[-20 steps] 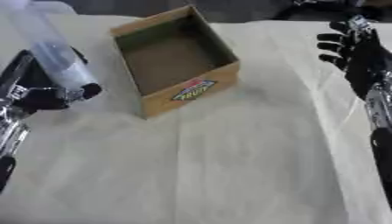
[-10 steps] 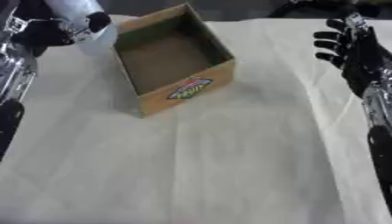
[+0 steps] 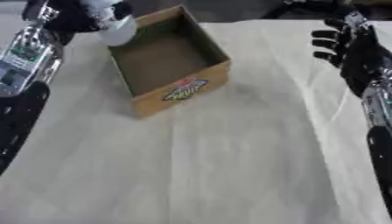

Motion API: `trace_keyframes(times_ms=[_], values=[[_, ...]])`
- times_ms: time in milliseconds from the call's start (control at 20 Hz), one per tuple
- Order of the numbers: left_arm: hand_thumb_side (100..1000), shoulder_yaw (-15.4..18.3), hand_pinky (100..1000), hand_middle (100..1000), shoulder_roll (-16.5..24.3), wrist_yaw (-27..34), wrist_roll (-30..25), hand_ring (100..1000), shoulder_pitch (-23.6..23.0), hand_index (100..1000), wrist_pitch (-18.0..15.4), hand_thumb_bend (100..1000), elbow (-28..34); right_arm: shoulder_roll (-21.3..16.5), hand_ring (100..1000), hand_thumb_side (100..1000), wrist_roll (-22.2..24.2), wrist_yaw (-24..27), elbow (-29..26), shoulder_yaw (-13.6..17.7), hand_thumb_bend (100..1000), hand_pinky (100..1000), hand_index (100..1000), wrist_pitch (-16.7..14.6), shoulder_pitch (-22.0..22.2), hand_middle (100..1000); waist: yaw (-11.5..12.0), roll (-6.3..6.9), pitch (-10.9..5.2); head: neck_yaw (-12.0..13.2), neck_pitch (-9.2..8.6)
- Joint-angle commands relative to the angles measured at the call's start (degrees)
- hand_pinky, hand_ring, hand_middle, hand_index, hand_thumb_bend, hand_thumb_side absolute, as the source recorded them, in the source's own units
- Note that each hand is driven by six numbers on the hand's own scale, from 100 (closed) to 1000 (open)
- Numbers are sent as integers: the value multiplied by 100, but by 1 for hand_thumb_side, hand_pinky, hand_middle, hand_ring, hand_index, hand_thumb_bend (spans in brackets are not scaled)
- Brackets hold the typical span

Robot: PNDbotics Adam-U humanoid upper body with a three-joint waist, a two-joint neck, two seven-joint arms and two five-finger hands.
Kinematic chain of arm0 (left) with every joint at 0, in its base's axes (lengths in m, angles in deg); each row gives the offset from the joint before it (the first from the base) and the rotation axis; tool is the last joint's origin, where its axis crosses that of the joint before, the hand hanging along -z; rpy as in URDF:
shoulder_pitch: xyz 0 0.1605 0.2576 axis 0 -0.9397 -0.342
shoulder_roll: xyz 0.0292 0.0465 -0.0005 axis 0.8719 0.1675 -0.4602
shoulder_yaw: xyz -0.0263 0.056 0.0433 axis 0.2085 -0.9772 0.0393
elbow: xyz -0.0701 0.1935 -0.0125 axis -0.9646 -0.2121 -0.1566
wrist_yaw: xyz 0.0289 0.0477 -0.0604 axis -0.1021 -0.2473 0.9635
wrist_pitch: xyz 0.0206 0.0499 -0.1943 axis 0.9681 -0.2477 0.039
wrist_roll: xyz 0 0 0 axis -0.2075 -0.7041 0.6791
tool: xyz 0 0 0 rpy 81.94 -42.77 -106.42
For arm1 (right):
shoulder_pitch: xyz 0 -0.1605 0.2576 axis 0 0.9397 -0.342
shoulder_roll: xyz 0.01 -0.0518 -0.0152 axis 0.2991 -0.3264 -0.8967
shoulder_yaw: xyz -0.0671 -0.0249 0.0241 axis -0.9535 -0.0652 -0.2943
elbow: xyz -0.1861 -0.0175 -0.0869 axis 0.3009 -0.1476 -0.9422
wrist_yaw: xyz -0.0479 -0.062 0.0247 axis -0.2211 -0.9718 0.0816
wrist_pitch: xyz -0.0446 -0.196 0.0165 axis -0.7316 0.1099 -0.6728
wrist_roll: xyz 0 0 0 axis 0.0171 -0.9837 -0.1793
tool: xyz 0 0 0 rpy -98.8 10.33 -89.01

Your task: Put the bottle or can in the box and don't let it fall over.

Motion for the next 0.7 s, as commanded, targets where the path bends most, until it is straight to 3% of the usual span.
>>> trace_keyframes(times_ms=[50, 400, 700], values=[[100, 55, 804, 126, -88, -174, 49, 468, 262, 142, -138, 646, -261, -17, 898, 953, 42, -17, -141, -19, 249, 890, 954, -2, -176, 794, -79, -16, -71, 97, -129], [100, 127, 791, 132, -351, -540, 309, 472, 323, 147, -315, 622, -767, 185, 900, 953, 166, -17, -159, -143, 238, 891, 953, 11, -370, 794, -370, -99, 35, 336, -169], [100, 164, 788, 133, -456, -1204, 744, 474, 417, 147, -511, 626, -1172, 229, 900, 957, 207, -23, -139, -171, 240, 891, 953, 2, -409, 794, -442, -111, 71, 421, -173]])
